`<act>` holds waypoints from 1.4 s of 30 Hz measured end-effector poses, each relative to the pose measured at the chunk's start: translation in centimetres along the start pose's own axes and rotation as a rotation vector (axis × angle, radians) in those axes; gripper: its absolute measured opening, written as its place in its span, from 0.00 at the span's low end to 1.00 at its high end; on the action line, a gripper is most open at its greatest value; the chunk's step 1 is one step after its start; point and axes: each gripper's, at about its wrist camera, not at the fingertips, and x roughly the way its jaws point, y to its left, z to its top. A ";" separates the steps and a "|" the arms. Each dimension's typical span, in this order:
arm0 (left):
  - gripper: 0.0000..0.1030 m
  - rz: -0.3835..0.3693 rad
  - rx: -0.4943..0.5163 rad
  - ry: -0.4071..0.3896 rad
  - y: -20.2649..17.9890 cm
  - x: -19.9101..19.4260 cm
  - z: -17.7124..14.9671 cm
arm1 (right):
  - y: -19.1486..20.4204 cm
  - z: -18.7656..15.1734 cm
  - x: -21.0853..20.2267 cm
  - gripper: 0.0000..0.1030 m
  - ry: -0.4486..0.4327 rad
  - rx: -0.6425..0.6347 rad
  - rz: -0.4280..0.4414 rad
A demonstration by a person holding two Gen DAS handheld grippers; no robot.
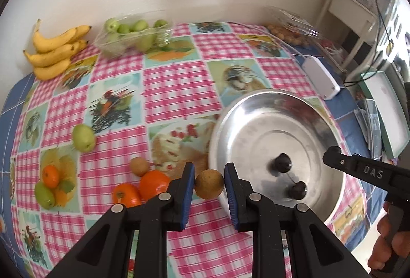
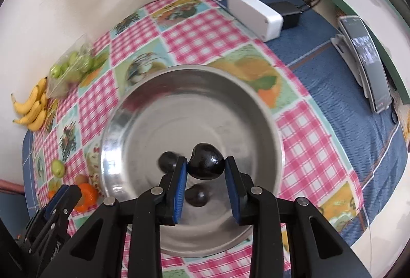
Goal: Organize fruits
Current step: 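Carry the cherry with the right gripper and the kiwi with the left gripper toward the bowl, then open the right gripper over the bowl while the left gripper releases the kiwi into it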
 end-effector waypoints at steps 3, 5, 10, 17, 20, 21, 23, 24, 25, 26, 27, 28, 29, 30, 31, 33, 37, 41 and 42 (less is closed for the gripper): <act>0.25 -0.016 0.034 -0.003 -1.2 0.4 -0.1 | -0.6 0.1 0.5 0.30 0.011 0.017 -0.004; 0.25 -0.019 0.055 0.003 -1.9 0.8 -0.2 | -0.5 0.0 1.2 0.30 0.024 0.010 -0.012; 0.25 -0.015 0.105 0.021 -3.2 2.1 -0.6 | -0.6 -0.3 2.6 0.30 0.055 0.017 -0.011; 0.25 -0.008 0.140 0.043 -4.3 3.7 -1.2 | -0.5 -0.4 4.4 0.30 0.072 0.027 -0.019; 0.25 -0.003 0.153 0.049 -4.6 4.0 -1.3 | -0.6 -0.3 4.6 0.30 0.077 0.031 -0.022; 0.25 -0.001 0.154 0.050 -4.6 4.1 -1.4 | -0.6 -0.3 4.7 0.30 0.078 0.033 -0.022; 0.25 0.001 0.156 0.052 -4.6 4.2 -1.4 | -0.6 -0.3 4.6 0.30 0.077 0.034 -0.024; 0.25 0.000 0.157 0.053 -4.6 4.2 -1.4 | -0.6 -0.3 4.5 0.31 0.076 0.035 -0.024; 0.25 -0.001 0.157 0.053 -4.6 4.1 -1.5 | -0.6 -0.3 4.5 0.31 0.075 0.035 -0.025; 0.25 -0.001 0.159 0.053 -4.6 4.1 -1.5 | -0.5 -0.3 4.5 0.31 0.075 0.036 -0.025; 0.25 -0.002 0.159 0.054 -4.6 4.2 -1.4 | -0.5 -0.2 4.5 0.31 0.075 0.037 -0.026; 0.25 -0.003 0.160 0.054 -4.6 4.2 -1.4 | -0.5 -0.3 4.4 0.31 0.076 0.037 -0.028; 0.26 -0.002 0.160 0.054 -4.6 4.2 -1.4 | -0.6 -0.3 4.4 0.31 0.077 0.036 -0.028; 0.27 0.000 0.165 0.054 -4.6 4.2 -1.3 | -0.6 -0.3 4.3 0.31 0.078 0.036 -0.027; 0.27 0.002 0.168 0.051 -4.7 4.1 -1.3 | -0.6 -0.3 4.2 0.31 0.079 0.037 -0.025; 0.29 -0.001 0.168 0.047 -4.6 3.8 -1.3 | -0.6 -0.3 4.1 0.31 0.077 0.038 -0.018; 0.35 -0.007 0.155 0.044 -4.3 3.5 -1.3 | -0.6 -0.2 3.5 0.41 0.066 0.042 -0.006; 0.47 -0.006 0.117 0.041 -3.5 3.0 -1.1 | -0.5 -0.2 2.8 0.49 0.047 0.041 0.005; 0.53 -0.005 0.107 0.041 -3.3 2.9 -1.0 | -0.4 -0.2 2.6 0.51 0.042 0.038 0.005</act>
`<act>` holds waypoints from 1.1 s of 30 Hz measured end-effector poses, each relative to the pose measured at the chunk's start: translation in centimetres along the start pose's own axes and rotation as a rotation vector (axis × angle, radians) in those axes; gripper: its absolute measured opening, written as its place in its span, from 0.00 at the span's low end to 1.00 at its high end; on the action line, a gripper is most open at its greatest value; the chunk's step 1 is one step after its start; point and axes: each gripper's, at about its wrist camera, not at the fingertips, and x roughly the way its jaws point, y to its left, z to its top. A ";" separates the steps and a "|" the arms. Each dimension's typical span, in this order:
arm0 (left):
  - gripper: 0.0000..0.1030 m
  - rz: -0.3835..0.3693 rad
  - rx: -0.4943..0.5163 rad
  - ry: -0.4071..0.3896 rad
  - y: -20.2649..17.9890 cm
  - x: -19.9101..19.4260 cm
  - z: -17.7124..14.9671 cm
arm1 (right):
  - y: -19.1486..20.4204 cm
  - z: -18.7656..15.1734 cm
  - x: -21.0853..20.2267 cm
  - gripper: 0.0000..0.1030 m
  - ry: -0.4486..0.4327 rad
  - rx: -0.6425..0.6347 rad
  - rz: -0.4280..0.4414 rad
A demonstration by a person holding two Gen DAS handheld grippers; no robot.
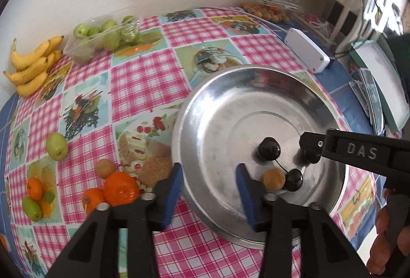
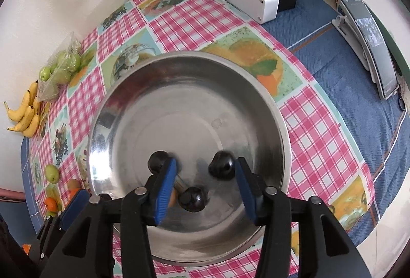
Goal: Organize fruits
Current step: 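Open the right gripper over the bowl while the left gripper releases the kiwi into it, then withdraw both grippers from the bowl back over the fruit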
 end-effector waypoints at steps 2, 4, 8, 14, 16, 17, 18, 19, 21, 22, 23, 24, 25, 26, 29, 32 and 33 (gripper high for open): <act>0.59 0.000 -0.037 0.007 0.8 -0.2 0.1 | 0.3 0.0 -0.4 0.56 -0.010 -0.011 0.002; 0.64 -0.001 -0.061 0.015 1.4 -0.3 0.0 | 0.6 -0.2 -0.7 0.59 -0.015 -0.026 0.006; 0.70 0.034 -0.141 0.039 3.5 -0.3 -0.1 | 1.4 -0.5 -1.1 0.60 -0.010 -0.058 0.005; 0.78 0.059 -0.304 0.036 7.9 -1.1 -0.4 | 3.6 -1.4 -1.7 0.60 -0.023 -0.126 0.007; 0.79 0.065 -0.346 0.028 9.3 -1.5 -0.5 | 4.2 -1.7 -2.0 0.60 -0.029 -0.149 0.012; 0.79 0.076 -0.374 0.020 10.3 -1.9 -0.7 | 4.6 -2.0 -2.2 0.60 -0.033 -0.164 0.011; 0.79 0.083 -0.387 0.015 10.8 -2.2 -0.8 | 5.0 -2.1 -2.3 0.60 -0.036 -0.176 0.010; 0.79 0.094 -0.403 0.008 11.5 -2.4 -0.9 | 5.4 -2.2 -2.4 0.60 -0.039 -0.188 0.009; 0.80 0.115 -0.430 0.000 12.9 -2.8 -1.1 | 6.1 -2.6 -2.6 0.60 -0.045 -0.213 0.007; 0.80 0.126 -0.442 -0.002 13.6 -3.1 -1.3 | 6.5 -2.7 -2.6 0.60 -0.048 -0.222 0.006; 0.80 0.142 -0.459 -0.005 14.5 -3.4 -1.6 | 6.9 -2.8 -2.6 0.60 -0.050 -0.233 0.007; 0.80 0.151 -0.471 -0.006 15.2 -3.5 -1.8 | 7.1 -2.9 -2.7 0.60 -0.051 -0.240 0.008; 0.81 0.157 -0.479 -0.008 15.7 -3.7 -1.9 | 7.5 -3.0 -2.6 0.60 -0.053 -0.247 0.008; 0.81 0.166 -0.493 -0.008 16.4 -3.8 -2.1 | 7.9 -3.1 -2.6 0.60 -0.055 -0.255 0.008; 0.81 0.186 -0.526 -0.009 18.0 -4.2 -2.8 | 8.8 -3.6 -2.7 0.60 -0.055 -0.277 0.007; 0.89 0.200 -0.541 -0.005 19.0 -4.4 -3.3 | 9.9 -4.0 -2.4 0.61 -0.049 -0.303 0.009; 0.94 0.199 -0.546 -0.003 19.2 -4.4 -3.4 | 10.2 -4.1 -2.3 0.64 -0.046 -0.309 0.008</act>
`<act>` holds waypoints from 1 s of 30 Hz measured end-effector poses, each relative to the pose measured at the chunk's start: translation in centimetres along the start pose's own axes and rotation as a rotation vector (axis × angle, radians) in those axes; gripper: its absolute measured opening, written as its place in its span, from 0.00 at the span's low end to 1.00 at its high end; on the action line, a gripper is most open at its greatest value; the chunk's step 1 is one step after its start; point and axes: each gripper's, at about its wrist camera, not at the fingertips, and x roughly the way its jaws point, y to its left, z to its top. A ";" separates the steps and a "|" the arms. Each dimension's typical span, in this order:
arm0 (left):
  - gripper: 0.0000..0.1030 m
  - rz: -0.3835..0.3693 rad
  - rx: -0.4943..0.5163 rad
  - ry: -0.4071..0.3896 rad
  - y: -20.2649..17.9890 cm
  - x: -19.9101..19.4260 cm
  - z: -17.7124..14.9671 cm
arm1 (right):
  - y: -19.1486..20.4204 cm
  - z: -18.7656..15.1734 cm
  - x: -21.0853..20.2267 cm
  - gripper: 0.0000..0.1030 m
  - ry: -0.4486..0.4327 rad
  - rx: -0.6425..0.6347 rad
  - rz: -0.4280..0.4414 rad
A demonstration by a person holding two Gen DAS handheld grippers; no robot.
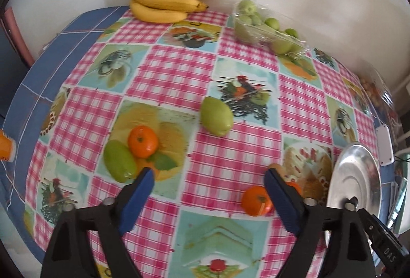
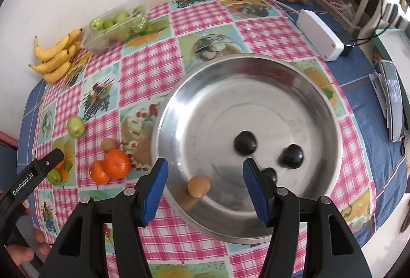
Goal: Organize fruits
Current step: 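Withdraw both grippers from the bowl back over the fruit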
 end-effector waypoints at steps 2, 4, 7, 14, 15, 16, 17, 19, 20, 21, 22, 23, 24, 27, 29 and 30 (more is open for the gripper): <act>0.98 -0.002 -0.014 -0.001 0.6 0.1 0.1 | 0.7 -0.1 0.2 0.76 0.005 -0.013 -0.005; 1.00 0.010 -0.020 -0.006 0.9 0.2 0.0 | 1.4 -0.3 0.5 0.76 0.015 -0.026 -0.010; 1.00 0.028 -0.015 -0.002 1.3 0.6 -0.1 | 2.3 -0.6 1.2 0.81 0.030 -0.049 -0.021; 1.00 0.071 -0.042 0.050 3.1 2.4 -0.6 | 4.0 -1.2 2.4 0.93 0.058 -0.079 -0.022; 1.00 0.075 -0.045 0.055 3.2 2.5 -0.6 | 4.2 -1.3 2.5 0.96 0.061 -0.078 -0.019; 1.00 0.078 -0.050 0.058 3.4 2.7 -0.7 | 4.4 -1.4 2.7 0.97 0.064 -0.077 -0.017; 1.00 0.081 -0.056 0.060 3.7 2.8 -0.7 | 4.7 -1.4 2.8 0.97 0.066 -0.077 -0.018; 1.00 0.083 -0.061 0.061 4.0 3.0 -0.6 | 5.1 -1.5 2.9 0.97 0.067 -0.083 -0.018; 1.00 0.083 -0.061 0.060 4.1 3.0 -0.6 | 5.3 -1.5 3.0 0.97 0.068 -0.088 -0.018; 1.00 0.084 -0.060 0.058 4.2 3.0 -0.6 | 5.6 -1.5 3.1 0.97 0.069 -0.093 -0.018; 1.00 0.085 -0.059 0.056 4.3 3.0 -0.5 | 6.0 -1.6 3.1 0.97 0.069 -0.101 -0.017; 1.00 0.086 -0.058 0.056 4.4 3.0 -0.5 | 6.3 -1.6 3.2 0.97 0.070 -0.111 -0.016; 1.00 0.087 -0.058 0.056 4.5 2.9 -0.5 | 6.7 -1.7 3.2 0.97 0.070 -0.121 -0.013; 1.00 0.080 -0.064 0.061 4.8 3.0 -0.4 | 8.0 -2.0 3.5 0.97 0.070 -0.153 -0.003; 1.00 0.076 -0.073 0.063 5.2 3.0 -0.3 | 8.7 -2.2 3.8 0.97 0.078 -0.167 -0.007; 1.00 0.076 -0.079 0.062 5.5 2.9 -0.3 | 8.9 -2.4 3.8 0.97 0.081 -0.172 -0.008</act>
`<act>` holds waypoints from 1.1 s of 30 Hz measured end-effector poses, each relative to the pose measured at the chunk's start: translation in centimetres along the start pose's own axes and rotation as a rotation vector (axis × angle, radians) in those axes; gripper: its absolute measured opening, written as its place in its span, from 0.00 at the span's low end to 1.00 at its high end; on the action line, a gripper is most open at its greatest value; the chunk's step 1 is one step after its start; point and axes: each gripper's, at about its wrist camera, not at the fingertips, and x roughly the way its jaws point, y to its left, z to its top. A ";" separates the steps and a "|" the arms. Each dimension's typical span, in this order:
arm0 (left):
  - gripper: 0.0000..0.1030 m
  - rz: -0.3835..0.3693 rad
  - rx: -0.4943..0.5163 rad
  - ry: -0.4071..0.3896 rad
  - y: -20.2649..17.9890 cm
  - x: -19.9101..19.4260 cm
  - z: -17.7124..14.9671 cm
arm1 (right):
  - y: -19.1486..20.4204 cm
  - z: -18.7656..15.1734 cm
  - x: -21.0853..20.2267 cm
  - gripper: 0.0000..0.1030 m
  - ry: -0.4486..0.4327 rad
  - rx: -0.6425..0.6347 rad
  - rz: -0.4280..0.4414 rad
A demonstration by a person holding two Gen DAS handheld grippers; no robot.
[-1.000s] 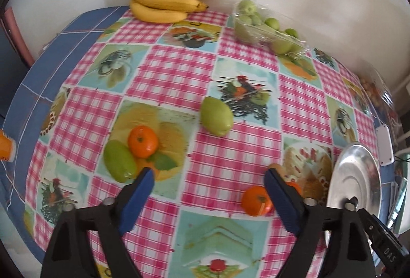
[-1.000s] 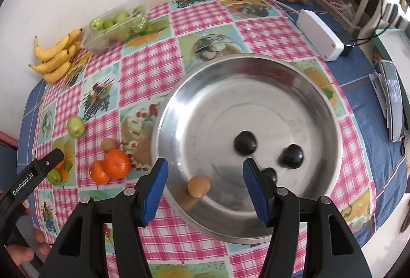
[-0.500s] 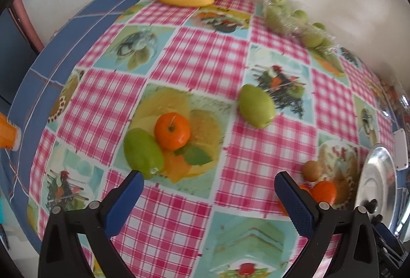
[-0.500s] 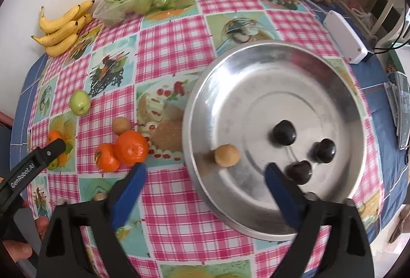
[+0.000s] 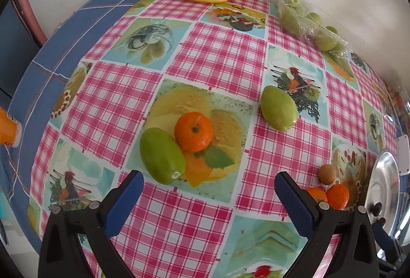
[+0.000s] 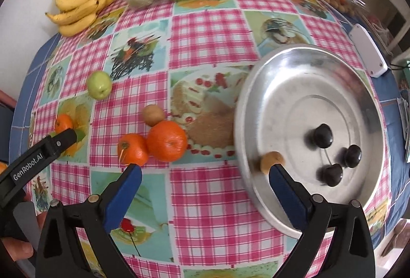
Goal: Organize fruits
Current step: 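Withdraw both grippers from the bowl back over the fruit, then grasp the orange mandarin with the right gripper while the left gripper grasps the green apple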
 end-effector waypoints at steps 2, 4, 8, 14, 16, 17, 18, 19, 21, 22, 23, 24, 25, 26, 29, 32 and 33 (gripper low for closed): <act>1.00 0.000 -0.013 -0.006 0.6 -0.1 0.2 | 0.5 0.0 0.3 0.97 0.006 -0.002 0.017; 1.00 -0.002 -0.028 -0.011 1.1 -0.2 0.4 | 1.0 0.1 0.4 0.97 0.008 -0.004 0.045; 1.00 -0.017 -0.068 -0.014 2.4 -0.3 0.8 | 2.4 0.7 0.2 0.97 -0.019 -0.037 0.100; 1.00 -0.034 -0.099 -0.036 4.2 -0.7 1.5 | 3.6 0.9 0.7 0.97 -0.027 -0.039 0.127; 1.00 -0.043 -0.104 -0.055 4.6 -1.1 1.7 | 3.7 0.9 0.9 0.97 -0.031 -0.024 0.131; 1.00 -0.048 -0.106 -0.062 4.8 -1.2 1.9 | 3.7 0.9 0.9 0.97 -0.035 -0.016 0.131; 1.00 -0.053 -0.106 -0.065 5.0 -1.2 1.9 | 3.6 1.0 1.0 0.97 -0.038 -0.010 0.128; 1.00 -0.058 -0.107 -0.069 5.1 -1.3 2.0 | 3.6 1.0 1.1 0.97 -0.036 -0.005 0.125; 1.00 -0.065 -0.104 -0.069 5.4 -1.3 2.1 | 3.3 1.0 1.2 0.97 -0.033 0.005 0.137; 1.00 -0.066 -0.102 -0.067 5.4 -1.2 2.1 | 3.1 1.1 1.3 0.97 -0.032 0.018 0.154; 1.00 -0.067 -0.095 -0.061 5.3 -1.1 2.2 | 3.0 1.2 1.3 0.97 -0.032 0.025 0.160; 1.00 -0.069 -0.087 -0.055 5.1 -1.1 2.2 | 2.9 1.2 1.3 0.97 -0.033 0.027 0.159; 1.00 -0.076 -0.075 -0.049 4.9 -0.9 2.2 | 2.9 1.3 1.3 0.97 -0.036 0.025 0.155; 1.00 -0.079 -0.064 -0.044 4.7 -0.8 2.2 | 3.0 1.3 1.2 0.97 -0.037 0.020 0.153; 1.00 -0.092 -0.040 -0.038 4.3 -0.7 2.1 | 3.1 1.3 1.2 0.97 -0.036 0.008 0.159; 1.00 -0.106 -0.028 -0.036 4.2 -0.7 2.1 | 3.0 1.4 1.2 0.97 -0.042 0.015 0.158; 1.00 -0.104 -0.018 -0.039 4.1 -0.7 2.2 | 3.0 1.5 1.2 0.97 -0.044 0.018 0.161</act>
